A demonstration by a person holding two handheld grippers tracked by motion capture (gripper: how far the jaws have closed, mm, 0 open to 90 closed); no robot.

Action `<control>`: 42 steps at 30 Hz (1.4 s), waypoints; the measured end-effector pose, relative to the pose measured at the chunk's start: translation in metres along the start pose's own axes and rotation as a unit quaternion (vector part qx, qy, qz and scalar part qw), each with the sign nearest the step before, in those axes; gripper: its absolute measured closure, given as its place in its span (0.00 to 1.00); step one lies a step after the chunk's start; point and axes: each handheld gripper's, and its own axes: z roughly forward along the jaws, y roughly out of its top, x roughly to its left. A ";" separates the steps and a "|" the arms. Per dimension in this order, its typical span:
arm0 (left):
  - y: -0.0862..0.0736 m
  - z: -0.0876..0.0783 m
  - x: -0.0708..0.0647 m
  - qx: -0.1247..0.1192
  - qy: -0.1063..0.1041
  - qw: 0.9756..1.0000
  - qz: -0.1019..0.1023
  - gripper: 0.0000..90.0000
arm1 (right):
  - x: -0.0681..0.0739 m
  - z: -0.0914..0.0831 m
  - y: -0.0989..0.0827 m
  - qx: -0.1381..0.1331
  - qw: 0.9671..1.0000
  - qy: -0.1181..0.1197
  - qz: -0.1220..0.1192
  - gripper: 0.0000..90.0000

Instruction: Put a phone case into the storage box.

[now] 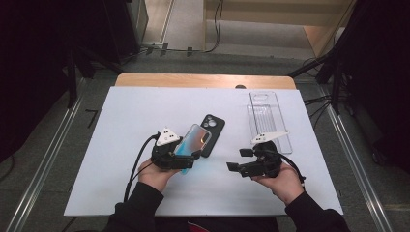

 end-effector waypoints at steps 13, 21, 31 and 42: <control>-0.012 0.005 -0.006 -0.065 -0.001 0.998 0.017 0.19 | 0.010 0.006 0.034 -0.030 0.999 0.002 0.017 0.23; -0.017 0.007 -0.009 -0.099 0.009 0.995 0.006 0.19 | 0.015 0.015 0.052 -0.037 0.999 0.001 0.023 0.22; -0.017 0.002 -0.012 -0.129 0.026 0.991 -0.002 0.19 | 0.017 0.025 0.075 -0.046 0.998 0.011 0.036 0.22; -0.018 0.002 -0.017 -0.134 0.041 0.990 0.019 0.19 | 0.013 0.043 0.086 -0.034 0.997 0.027 0.062 0.24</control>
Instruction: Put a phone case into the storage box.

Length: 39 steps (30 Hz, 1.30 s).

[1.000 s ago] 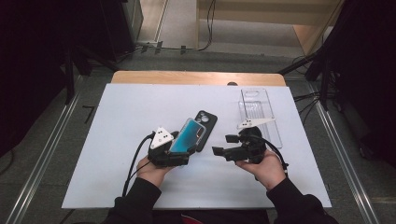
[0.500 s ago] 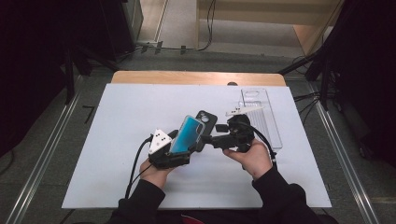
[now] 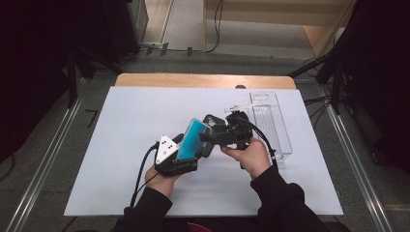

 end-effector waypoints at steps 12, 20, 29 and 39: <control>-0.002 0.002 -0.005 0.007 -0.007 1.000 -0.005 0.19 | -0.013 0.008 0.002 0.032 0.995 0.045 0.081 0.75; -0.003 0.003 -0.008 0.005 -0.004 1.000 0.002 0.19 | -0.018 0.006 0.001 0.035 0.989 0.089 0.115 0.85; 0.006 0.004 -0.005 0.037 -0.022 0.999 -0.020 0.18 | -0.017 0.003 0.002 0.033 0.988 0.093 0.114 0.85; 0.023 0.003 0.005 0.104 -0.055 0.991 -0.062 0.07 | -0.015 -0.004 0.004 0.027 0.995 0.054 0.073 0.86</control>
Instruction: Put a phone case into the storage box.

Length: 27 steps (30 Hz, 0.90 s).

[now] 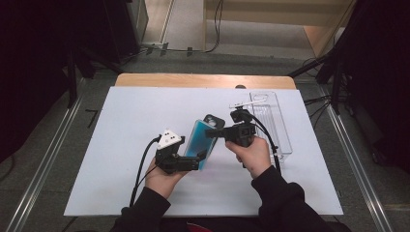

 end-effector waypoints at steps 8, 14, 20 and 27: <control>0.007 0.000 0.001 0.085 -0.045 0.995 0.007 0.09 | -0.002 -0.007 0.002 -0.006 0.999 -0.024 -0.035 0.85; 0.016 -0.004 0.002 0.111 -0.063 0.991 0.038 0.21 | -0.001 -0.012 0.000 -0.004 0.996 -0.041 -0.074 0.85; 0.027 -0.008 0.011 0.128 -0.100 0.986 0.036 0.30 | -0.003 -0.018 -0.001 0.004 0.994 -0.038 -0.099 0.85; 0.045 -0.009 0.018 0.156 -0.106 0.981 0.038 0.30 | -0.001 -0.025 -0.001 0.007 0.992 -0.031 -0.123 0.85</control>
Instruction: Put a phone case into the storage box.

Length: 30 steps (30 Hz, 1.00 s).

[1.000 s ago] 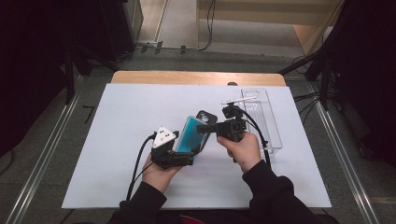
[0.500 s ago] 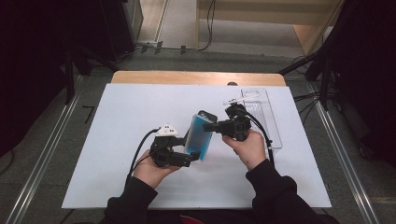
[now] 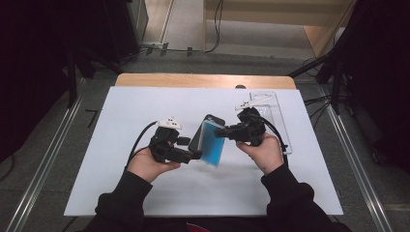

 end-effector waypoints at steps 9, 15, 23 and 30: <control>0.018 -0.005 0.004 0.041 -0.015 0.999 0.032 0.34 | 0.001 -0.004 0.001 0.015 0.998 0.022 -0.052 0.85; 0.017 -0.012 0.009 0.023 -0.036 0.998 0.046 0.34 | 0.002 -0.002 0.000 0.026 0.994 0.048 -0.091 0.85; 0.015 -0.012 0.006 0.026 -0.061 0.995 0.069 0.35 | 0.006 0.000 -0.001 0.042 0.986 0.090 -0.136 0.85; 0.013 -0.007 0.002 0.037 -0.076 0.992 0.092 0.41 | 0.016 0.005 -0.002 0.049 0.974 0.112 -0.190 0.85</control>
